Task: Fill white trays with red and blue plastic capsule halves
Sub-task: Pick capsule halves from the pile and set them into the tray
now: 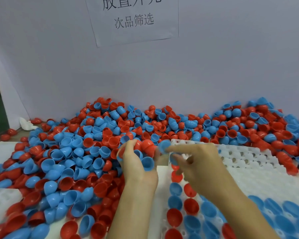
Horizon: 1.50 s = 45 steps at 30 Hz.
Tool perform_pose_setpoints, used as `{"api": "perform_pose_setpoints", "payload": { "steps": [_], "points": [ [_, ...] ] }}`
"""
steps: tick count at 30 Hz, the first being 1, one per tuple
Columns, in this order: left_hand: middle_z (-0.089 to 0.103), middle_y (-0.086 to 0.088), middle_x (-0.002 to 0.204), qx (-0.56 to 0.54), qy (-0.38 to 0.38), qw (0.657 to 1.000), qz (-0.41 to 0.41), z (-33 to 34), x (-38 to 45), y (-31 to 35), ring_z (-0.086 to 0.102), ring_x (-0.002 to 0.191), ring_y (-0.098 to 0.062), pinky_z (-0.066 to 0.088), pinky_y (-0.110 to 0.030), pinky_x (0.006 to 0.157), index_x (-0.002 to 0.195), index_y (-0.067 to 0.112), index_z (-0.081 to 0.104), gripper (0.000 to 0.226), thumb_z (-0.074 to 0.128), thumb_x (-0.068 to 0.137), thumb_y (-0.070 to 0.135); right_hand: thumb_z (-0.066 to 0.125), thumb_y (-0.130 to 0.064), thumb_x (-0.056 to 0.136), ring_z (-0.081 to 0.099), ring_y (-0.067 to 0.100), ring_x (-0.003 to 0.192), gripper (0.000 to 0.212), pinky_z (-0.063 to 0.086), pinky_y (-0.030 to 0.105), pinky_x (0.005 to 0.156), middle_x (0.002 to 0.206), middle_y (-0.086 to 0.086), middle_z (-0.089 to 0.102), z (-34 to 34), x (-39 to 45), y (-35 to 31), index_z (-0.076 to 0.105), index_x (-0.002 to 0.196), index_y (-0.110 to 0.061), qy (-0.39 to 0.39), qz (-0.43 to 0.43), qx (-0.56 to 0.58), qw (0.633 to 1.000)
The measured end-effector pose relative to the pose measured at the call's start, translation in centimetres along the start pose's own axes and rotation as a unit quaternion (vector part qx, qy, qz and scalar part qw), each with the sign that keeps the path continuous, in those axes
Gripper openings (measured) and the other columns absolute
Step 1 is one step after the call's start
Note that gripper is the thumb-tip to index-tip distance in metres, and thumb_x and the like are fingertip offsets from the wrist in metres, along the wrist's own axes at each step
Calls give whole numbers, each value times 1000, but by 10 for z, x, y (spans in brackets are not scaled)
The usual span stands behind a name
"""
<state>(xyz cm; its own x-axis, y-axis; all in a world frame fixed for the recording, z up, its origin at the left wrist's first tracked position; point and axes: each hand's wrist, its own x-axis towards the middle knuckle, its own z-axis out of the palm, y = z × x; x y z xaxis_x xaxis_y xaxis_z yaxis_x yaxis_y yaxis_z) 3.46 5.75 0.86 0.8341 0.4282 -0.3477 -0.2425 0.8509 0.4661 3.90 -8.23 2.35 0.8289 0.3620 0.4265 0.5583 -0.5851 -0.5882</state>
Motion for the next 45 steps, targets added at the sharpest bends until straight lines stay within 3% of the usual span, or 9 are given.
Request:
{"api": "perform_pose_setpoints", "payload": {
  "steps": [4,9,22,25,28,31,35,41,45],
  "points": [
    [57,-4,74,0,7,1000,-10,1,2,3,56,67,-16,57,-24,53,80,16,56,14,64,91,17,69,-6,91,69,5,59,34,55,20,53,90,-5,72,-22,6,30,70,86,-40,13,120,1,993],
    [61,-11,96,15,16,999,-25,3,-6,4,60,95,-27,58,-26,52,97,15,62,9,67,90,17,73,-26,87,65,11,88,15,54,29,71,105,-10,69,-14,1,29,75,99,-35,-45,163,-191,967],
    [60,-6,74,26,-52,998,-30,1,-5,1,58,71,-19,57,-25,52,84,18,57,10,64,88,12,66,-26,91,66,17,94,21,58,32,80,113,-2,69,-4,5,21,73,111,-25,-162,159,-248,942],
    [55,-3,67,44,-64,997,-23,2,-3,-1,52,60,-15,55,-26,50,88,16,52,11,61,91,11,62,-26,95,64,10,102,25,56,27,84,118,-8,67,-16,6,16,69,119,-31,-124,111,-200,966],
    [53,-3,67,58,-72,996,-18,2,-3,-4,52,58,-15,57,-28,54,98,18,50,12,60,92,13,66,-15,92,60,2,82,22,48,13,67,87,-18,63,-16,5,-4,69,100,-35,-37,-15,-43,998],
    [48,-1,67,99,-100,989,-42,0,-7,-9,51,58,-14,49,-26,57,83,18,50,14,58,94,20,71,-15,89,57,3,87,30,50,17,75,96,-19,57,-3,1,-22,67,107,-39,-74,-98,-29,992],
    [46,0,68,120,-114,985,-45,-3,-9,-13,50,58,-15,43,-26,58,86,21,48,12,57,95,19,64,-24,95,53,5,94,36,50,19,80,108,-17,53,12,2,-21,62,127,-41,-68,-104,-111,986],
    [52,-2,70,92,-131,985,-70,0,-8,-7,54,60,-15,48,-25,59,82,16,52,10,57,89,21,70,-15,90,53,1,70,13,44,10,68,76,-19,58,4,4,-22,76,97,-24,-32,-109,-44,993],
    [54,-4,64,63,-91,993,-48,0,-4,-4,57,55,-16,56,-28,53,77,14,48,18,58,91,18,78,-13,84,62,-5,69,13,47,6,59,67,-20,60,-29,10,6,77,94,-20,16,15,-29,999]
  ]
}}
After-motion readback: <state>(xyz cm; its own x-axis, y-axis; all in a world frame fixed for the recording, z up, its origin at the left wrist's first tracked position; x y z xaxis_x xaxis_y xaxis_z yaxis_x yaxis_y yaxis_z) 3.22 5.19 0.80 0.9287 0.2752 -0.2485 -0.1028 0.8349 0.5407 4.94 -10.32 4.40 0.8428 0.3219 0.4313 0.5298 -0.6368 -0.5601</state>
